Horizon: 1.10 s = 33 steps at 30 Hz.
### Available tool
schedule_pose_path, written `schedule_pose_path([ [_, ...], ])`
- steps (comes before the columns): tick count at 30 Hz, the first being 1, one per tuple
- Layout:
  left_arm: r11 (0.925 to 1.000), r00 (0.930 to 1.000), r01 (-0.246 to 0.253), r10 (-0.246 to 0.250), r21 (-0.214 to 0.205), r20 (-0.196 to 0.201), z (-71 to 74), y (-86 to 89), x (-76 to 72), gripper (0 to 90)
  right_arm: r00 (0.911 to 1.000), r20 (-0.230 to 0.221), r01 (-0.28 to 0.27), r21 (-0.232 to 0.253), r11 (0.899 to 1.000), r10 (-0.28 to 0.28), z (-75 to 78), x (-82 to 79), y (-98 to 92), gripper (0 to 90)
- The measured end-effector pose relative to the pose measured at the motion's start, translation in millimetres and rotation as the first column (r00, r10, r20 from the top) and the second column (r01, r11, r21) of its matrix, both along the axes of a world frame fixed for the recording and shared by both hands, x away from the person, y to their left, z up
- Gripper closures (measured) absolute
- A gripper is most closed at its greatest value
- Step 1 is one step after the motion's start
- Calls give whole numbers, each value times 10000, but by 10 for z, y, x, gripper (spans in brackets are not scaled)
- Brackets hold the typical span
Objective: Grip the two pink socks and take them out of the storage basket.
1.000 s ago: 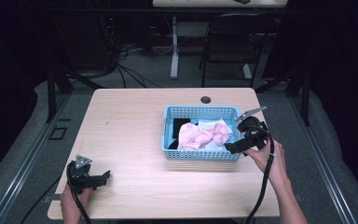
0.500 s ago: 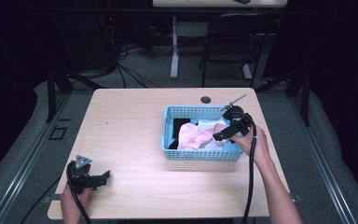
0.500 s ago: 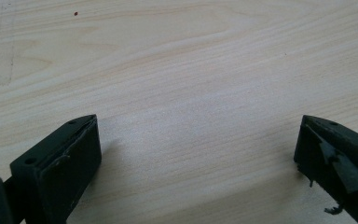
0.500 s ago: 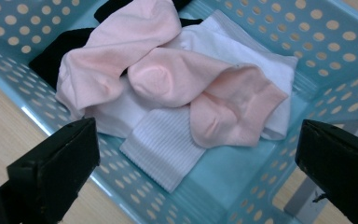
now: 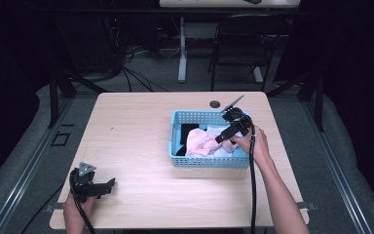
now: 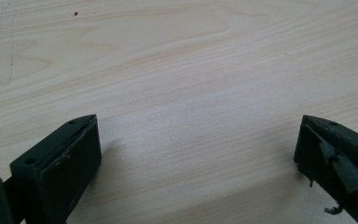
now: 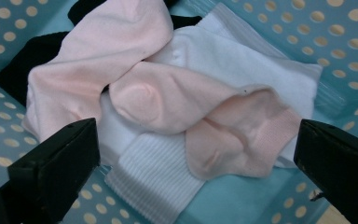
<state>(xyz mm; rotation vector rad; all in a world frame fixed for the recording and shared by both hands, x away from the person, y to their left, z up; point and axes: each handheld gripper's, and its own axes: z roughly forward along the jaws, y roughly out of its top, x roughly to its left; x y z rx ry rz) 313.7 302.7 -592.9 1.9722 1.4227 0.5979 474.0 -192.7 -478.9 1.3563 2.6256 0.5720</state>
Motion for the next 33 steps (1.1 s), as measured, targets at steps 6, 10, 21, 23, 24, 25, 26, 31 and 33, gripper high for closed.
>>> schedule_pose_path([
  [6,10000,10000,-1,1,5,8,0,-1,0,6,9993,-268,255,-246,9994,-262,-107,132,46,135],
  [10,10000,10000,0,0,4,6,0,-1,0,6,9976,-415,536,-366,9979,-551,-210,193,81,243],
  [21,10000,10000,-8,8,-13,-5,0,-1,0,6,9929,-1010,546,-851,9949,-631,-360,276,113,593],
  [23,10000,10000,-7,7,-11,-6,0,-1,0,6,9921,-997,695,-723,9950,-765,-385,272,124,661],
  [24,10000,10000,-4,4,-9,2,0,0,0,6,9915,-1147,508,-890,9947,-609,-373,283,122,689],
  [25,10000,10000,-2,2,-7,0,0,0,0,6,9919,-1133,476,-873,9950,-574,-382,285,128,718],
  [26,10000,10000,-3,3,-5,4,0,0,0,6,9916,-1135,525,-827,9952,-618,-385,281,139,749],
  [31,10000,10000,-2,2,3,8,0,-1,0,6,9903,-1277,453,-808,9957,-554,-381,279,149,870],
  [33,10000,10000,-3,3,2,7,0,-1,0,6,9904,-1304,358,-787,9963,-459,-369,282,141,877],
])
